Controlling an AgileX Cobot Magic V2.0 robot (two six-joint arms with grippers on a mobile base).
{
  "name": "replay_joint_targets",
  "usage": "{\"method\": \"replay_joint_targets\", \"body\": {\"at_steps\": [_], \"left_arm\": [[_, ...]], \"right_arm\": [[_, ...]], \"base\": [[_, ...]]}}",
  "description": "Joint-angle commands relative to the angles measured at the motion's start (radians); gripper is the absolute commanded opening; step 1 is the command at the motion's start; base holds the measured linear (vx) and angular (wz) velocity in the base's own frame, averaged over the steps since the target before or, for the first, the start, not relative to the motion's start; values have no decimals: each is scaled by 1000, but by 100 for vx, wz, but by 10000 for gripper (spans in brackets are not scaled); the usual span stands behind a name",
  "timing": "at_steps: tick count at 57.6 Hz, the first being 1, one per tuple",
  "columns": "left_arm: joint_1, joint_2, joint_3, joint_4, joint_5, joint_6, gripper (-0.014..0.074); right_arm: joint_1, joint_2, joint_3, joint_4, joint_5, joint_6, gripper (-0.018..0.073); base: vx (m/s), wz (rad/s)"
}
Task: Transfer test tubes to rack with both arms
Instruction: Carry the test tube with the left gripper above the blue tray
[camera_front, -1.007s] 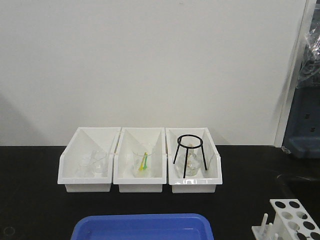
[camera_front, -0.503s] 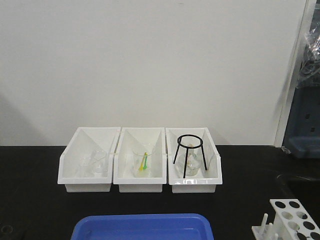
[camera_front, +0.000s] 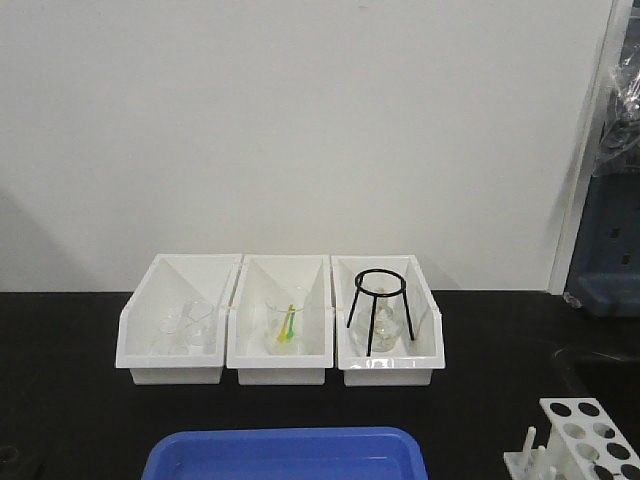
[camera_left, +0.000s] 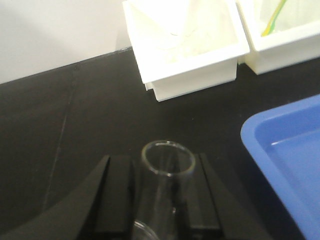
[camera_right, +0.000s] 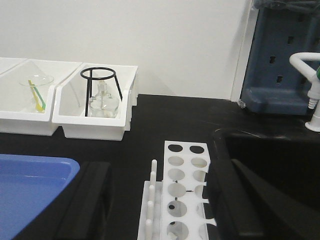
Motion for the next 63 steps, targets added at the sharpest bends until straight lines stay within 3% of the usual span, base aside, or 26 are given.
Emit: {"method": "replay_joint_targets", "body": {"at_steps": [1,12,23,35,48,55,63], "left_arm": [[-7,-59,-26,-43,-43,-36,5],[-7,-162,-26,-131,-35,-30,8],[-7,-268,-46,-160,-26,-35,9],[-7,-330,-259,-158,138,-37,12],[-7,-324,-518,-156,417,-242,12],[-16,-315,-581,-155,463,-302,12],[-80,-273,-597,-155,452,-334,12]], "right_arm": [[-6,11,-32,-11,-93,-1,477],[-6,11,-32,11,-92,1,477],[-6,11,-32,11,-92,1,477],[-6,11,-32,10,-94,1,477],[-6,18,-32,17,-72,2,477],[-2,83,-50,31,25,-2,477],[60,220,-128,123,100,-70,477]], "base": [[0,0],[0,0],[0,0],[0,0],[0,0],[0,0],[0,0]]}}
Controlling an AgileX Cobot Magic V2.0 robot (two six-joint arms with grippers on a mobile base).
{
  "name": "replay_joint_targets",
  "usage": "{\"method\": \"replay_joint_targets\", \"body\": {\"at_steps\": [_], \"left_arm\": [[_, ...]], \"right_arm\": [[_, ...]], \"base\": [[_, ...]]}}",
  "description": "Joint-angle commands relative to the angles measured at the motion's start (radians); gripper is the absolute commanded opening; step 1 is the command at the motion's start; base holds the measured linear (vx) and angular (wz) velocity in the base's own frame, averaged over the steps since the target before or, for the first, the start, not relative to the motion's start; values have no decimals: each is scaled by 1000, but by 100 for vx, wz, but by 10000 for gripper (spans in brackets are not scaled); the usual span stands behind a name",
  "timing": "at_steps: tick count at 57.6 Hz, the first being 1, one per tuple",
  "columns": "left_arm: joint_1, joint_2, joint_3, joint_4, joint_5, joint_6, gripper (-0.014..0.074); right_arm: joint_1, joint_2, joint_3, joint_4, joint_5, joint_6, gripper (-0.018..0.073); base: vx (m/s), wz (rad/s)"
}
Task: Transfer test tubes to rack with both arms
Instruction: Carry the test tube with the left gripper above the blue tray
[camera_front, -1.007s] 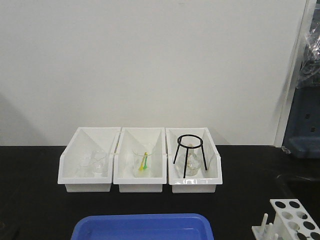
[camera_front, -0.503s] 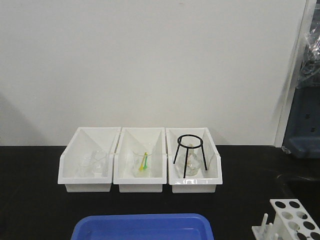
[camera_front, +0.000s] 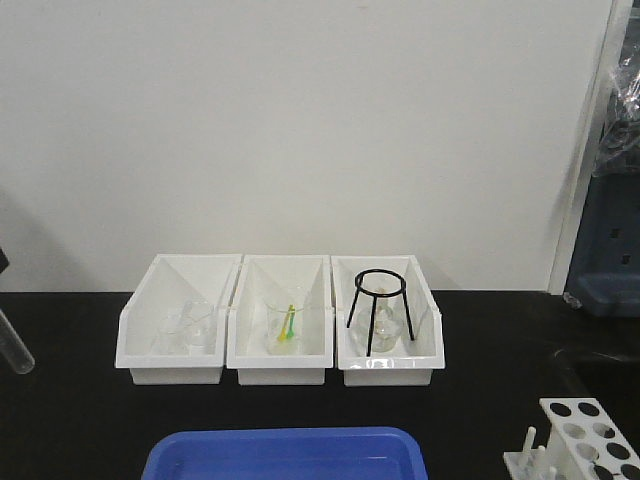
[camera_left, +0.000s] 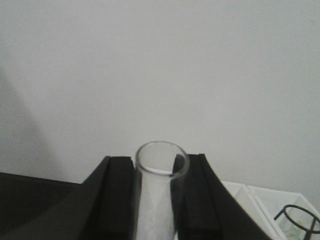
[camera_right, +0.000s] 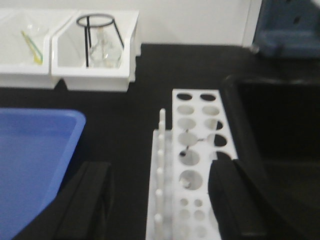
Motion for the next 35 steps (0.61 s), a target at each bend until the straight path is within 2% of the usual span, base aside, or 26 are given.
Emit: {"method": "replay_joint_targets", "body": {"at_steps": [1,4,10,22,29,35], "left_arm": [[-48,15,-38,-2,-74,-40,12],[-89,45,-38,-2,-84,-73,12],[-164,113,-38,-2,-125,-137,12],[-312,292,-39,9,-337,-263,12],[-371,398,-62,92,-403,-374,12],[-402,474,-78,189,-467,-522,12]], "right_arm": [[47,102,-95,60,-39,-75,477],[99,162,-133,97,-37,-151,477],[197,290,-215,152,-37,-237,477],[360,571,-401,157,-25,-274,477],[427,697,-515,155,-8,-274,477],[464,773,-612,152,40,-283,477]], "base": [[0,0],[0,0],[0,0],[0,0],[0,0],[0,0]]}}
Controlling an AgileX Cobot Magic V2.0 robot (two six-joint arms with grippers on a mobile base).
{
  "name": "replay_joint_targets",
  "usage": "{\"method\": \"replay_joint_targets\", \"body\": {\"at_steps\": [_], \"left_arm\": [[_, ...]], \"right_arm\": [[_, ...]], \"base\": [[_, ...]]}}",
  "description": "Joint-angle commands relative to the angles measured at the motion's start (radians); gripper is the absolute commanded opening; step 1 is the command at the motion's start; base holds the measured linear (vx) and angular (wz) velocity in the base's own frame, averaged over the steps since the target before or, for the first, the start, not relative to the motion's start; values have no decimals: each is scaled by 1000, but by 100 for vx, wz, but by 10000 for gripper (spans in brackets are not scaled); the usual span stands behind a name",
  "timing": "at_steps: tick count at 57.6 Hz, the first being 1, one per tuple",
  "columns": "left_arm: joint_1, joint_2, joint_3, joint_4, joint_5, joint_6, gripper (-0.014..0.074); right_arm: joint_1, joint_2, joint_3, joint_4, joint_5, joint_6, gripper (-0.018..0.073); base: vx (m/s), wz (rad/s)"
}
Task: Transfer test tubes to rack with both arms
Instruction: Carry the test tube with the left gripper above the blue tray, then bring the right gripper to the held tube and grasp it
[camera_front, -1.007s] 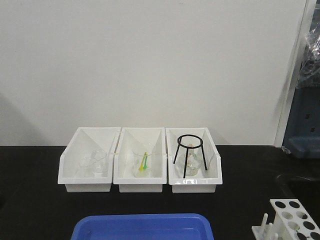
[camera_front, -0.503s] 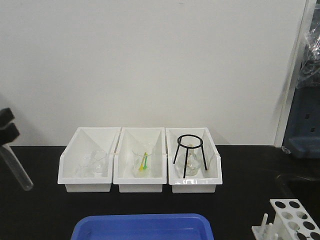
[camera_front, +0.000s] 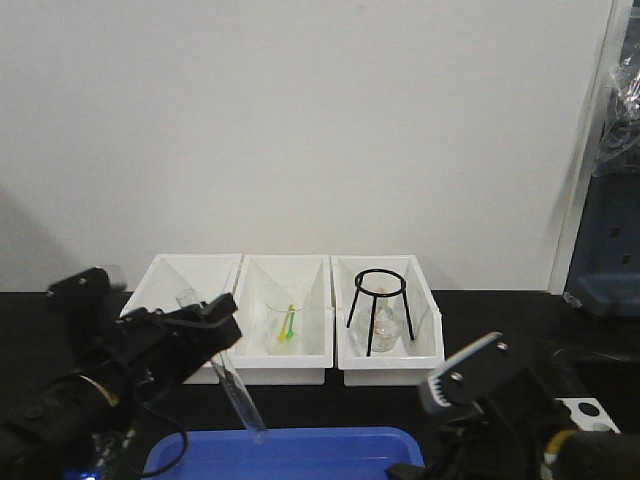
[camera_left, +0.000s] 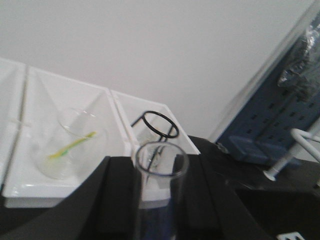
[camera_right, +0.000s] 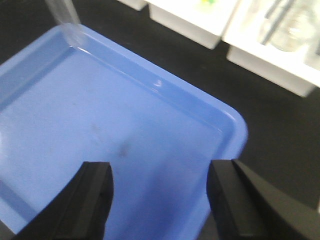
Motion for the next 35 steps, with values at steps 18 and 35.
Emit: {"method": "replay_joint_targets", "body": {"at_steps": [18,35], "left_arm": [[-36,124,-49,291,-385,-454,12],[-37,132,-49,396,-457,-461,12]], "right_arm": [[35,143,-274,25,34,-68,477],[45,202,-365,102,109,-169,477]], "base": [[0,0],[0,0]]}}
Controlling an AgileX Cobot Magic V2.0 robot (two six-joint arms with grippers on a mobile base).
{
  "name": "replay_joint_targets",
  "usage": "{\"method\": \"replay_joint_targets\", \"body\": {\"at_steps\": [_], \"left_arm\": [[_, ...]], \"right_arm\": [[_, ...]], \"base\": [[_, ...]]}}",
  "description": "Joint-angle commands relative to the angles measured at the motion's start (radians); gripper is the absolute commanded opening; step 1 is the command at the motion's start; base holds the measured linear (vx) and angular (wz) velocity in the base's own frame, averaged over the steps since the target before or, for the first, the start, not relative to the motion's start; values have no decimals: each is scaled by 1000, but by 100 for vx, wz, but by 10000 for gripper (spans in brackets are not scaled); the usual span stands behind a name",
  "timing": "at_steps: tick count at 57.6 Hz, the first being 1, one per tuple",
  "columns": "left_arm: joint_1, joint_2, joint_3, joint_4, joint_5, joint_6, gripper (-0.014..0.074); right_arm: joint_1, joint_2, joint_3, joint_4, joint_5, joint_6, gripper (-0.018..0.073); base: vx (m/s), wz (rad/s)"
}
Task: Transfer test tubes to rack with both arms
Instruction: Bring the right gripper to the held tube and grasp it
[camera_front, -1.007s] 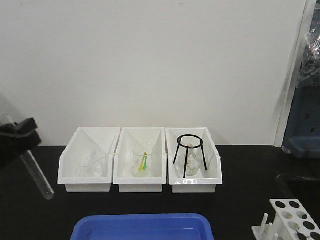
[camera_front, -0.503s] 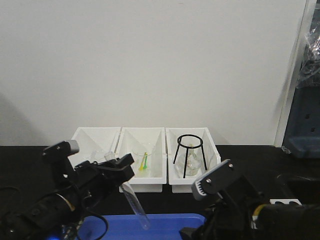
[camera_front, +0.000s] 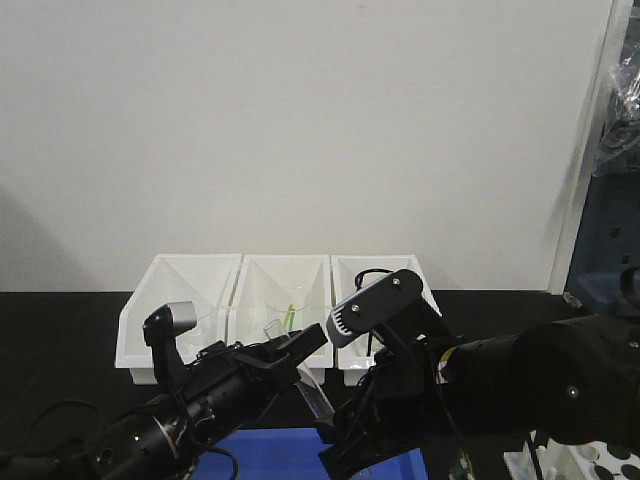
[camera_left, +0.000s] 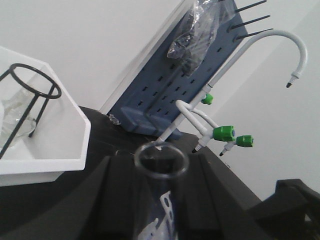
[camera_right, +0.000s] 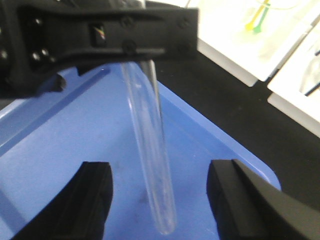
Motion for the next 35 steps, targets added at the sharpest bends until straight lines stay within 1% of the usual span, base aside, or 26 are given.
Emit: {"method": "replay_joint_targets", "body": {"at_steps": [1,9,14,19,29,35], "left_arm": [[-4,-43,-33,5,-104,-12,12],[-4,-43,-33,38,-114,-30,12],[-6,-43,-33,38,-115,-61,12],[-6,-43,-33,43,-132,-73,12],[-6,-43,-33,111,-196,-82,12],[-6,-43,-33,136,-197,-82,12]], "right_arm": [[7,-23,-49,31,-44,-67,477],[7,-5,-50,33,-90,-73,477],[7,-4,-50,33,-111,-73,477],[7,-4,-50,35,-130,-72,477],[7,13,-50,35,-139,-70,477],[7,21,-50,34,-137,-70,477]], "base": [[0,0],[0,0],[0,0],[0,0],[0,0],[0,0]]}}
